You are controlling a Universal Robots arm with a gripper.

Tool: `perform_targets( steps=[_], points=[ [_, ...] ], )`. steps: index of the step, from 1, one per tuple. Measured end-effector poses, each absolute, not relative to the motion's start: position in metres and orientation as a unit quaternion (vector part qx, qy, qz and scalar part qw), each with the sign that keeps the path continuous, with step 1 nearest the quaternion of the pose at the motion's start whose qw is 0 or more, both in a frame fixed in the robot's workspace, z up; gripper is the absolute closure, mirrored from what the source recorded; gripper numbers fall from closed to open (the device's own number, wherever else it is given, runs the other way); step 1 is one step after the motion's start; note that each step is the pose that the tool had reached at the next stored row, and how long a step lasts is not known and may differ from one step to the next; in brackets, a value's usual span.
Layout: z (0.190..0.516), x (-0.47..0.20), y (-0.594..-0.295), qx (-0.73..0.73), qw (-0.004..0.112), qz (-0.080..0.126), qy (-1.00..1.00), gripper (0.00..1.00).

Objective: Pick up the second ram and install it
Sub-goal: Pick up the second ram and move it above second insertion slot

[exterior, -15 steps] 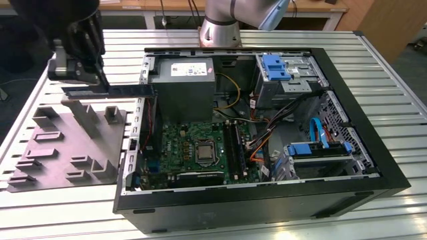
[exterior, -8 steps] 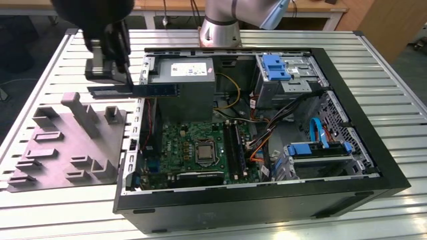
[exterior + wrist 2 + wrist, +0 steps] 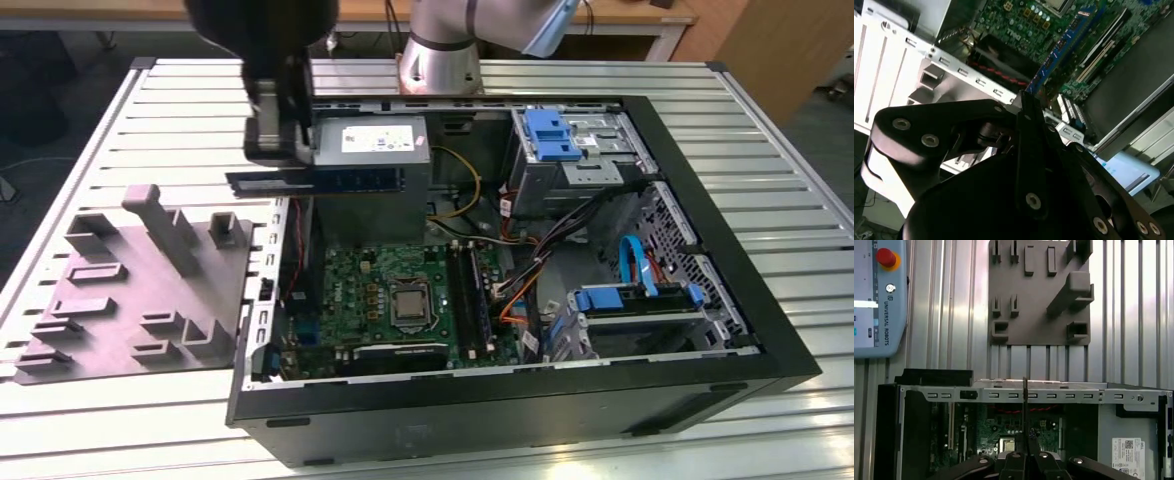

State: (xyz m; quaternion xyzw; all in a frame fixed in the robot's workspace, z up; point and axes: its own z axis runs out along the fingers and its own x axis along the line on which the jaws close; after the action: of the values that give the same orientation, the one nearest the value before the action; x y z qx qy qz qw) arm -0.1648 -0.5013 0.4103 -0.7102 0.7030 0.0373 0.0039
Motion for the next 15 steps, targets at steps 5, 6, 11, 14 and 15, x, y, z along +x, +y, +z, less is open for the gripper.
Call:
perform_targets(
  steps=[5, 6, 11, 14, 15],
  points=[
    [0.410, -0.142, -0.501, -0.710, 0.004, 0.037, 0.703, 0.87],
    [0.409, -0.138, -0.501, -0.710, 0.004, 0.037, 0.703, 0.87],
    [0.409, -0.118, -0.501, -0.710, 0.004, 0.038, 0.703, 0.87],
    [0.408, -0.107, -0.501, -0.710, 0.004, 0.038, 0.703, 0.87],
    [0.408, -0.104, -0.501, -0.710, 0.004, 0.038, 0.703, 0.87]
  ],
)
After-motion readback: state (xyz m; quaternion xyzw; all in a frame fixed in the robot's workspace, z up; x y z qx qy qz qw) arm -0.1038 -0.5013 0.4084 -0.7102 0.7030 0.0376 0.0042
